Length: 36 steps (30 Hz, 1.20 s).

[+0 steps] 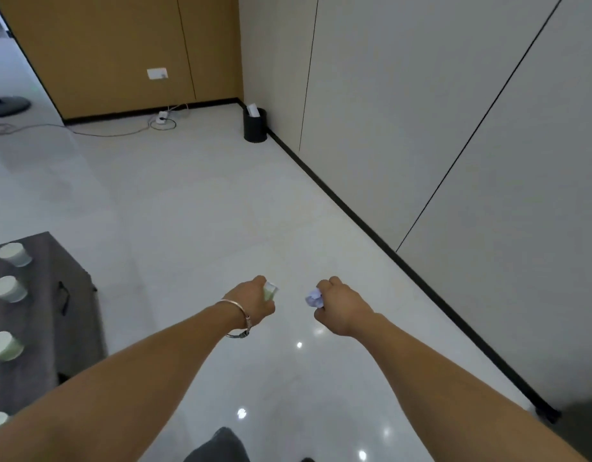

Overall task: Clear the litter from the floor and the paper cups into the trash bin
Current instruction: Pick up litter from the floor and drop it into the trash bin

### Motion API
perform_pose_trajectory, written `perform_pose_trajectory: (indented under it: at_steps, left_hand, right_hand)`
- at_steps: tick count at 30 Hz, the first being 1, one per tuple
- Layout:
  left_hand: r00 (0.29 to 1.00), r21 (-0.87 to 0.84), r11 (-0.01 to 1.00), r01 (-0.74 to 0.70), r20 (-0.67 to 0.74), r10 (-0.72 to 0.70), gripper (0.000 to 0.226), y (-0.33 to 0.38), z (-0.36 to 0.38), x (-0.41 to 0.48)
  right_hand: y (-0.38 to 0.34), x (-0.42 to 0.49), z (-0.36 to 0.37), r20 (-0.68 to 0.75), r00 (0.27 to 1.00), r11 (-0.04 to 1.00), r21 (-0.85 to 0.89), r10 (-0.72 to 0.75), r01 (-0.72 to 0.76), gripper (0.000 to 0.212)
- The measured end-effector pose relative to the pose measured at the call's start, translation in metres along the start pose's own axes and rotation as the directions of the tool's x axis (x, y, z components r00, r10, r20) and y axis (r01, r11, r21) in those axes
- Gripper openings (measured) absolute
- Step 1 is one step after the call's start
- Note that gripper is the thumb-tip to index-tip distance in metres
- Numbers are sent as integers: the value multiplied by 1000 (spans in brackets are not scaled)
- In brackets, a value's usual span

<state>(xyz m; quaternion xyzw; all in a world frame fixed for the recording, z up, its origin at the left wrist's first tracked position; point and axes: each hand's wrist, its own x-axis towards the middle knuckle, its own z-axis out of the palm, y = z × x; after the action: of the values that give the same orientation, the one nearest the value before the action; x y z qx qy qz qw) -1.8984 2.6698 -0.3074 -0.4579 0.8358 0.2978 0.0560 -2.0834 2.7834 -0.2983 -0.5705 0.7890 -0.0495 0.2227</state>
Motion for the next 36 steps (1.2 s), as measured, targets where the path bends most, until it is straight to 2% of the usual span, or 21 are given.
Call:
perform_pose_trajectory:
  at_steps: [7,13,17,25,30,36]
  left_hand:
    - [999,-15,999,41,-6,-41,27,-9,-51,146]
    - [999,-56,998,40,-24,-42,35,-27,-125,282]
    - [997,-54,998,42,-57,-45,31,-35,-189,366]
    - [996,-5,998,69,-58,-70,33,-35,-269,530]
    - [988,-22,990,138,-68,-140,34,-28,-328,640]
    - [966,-114,979,168,-179,-186,30,-24,-409,754]
  right_hand:
    - [20,157,-45,56,997,998,-32,-54,56,40]
    - [11,305,-90,87,996,999,-45,-1,5,37]
    - [-2,398,-129,24,1000,1000,-19,-12,13,31]
    - [4,584,-183,59,996,998,18,-60,59,35]
    - [19,715,-233,66,992,994,34,-106,104,36]
    - [27,852,-306,59,984,986,8,-166,165,37]
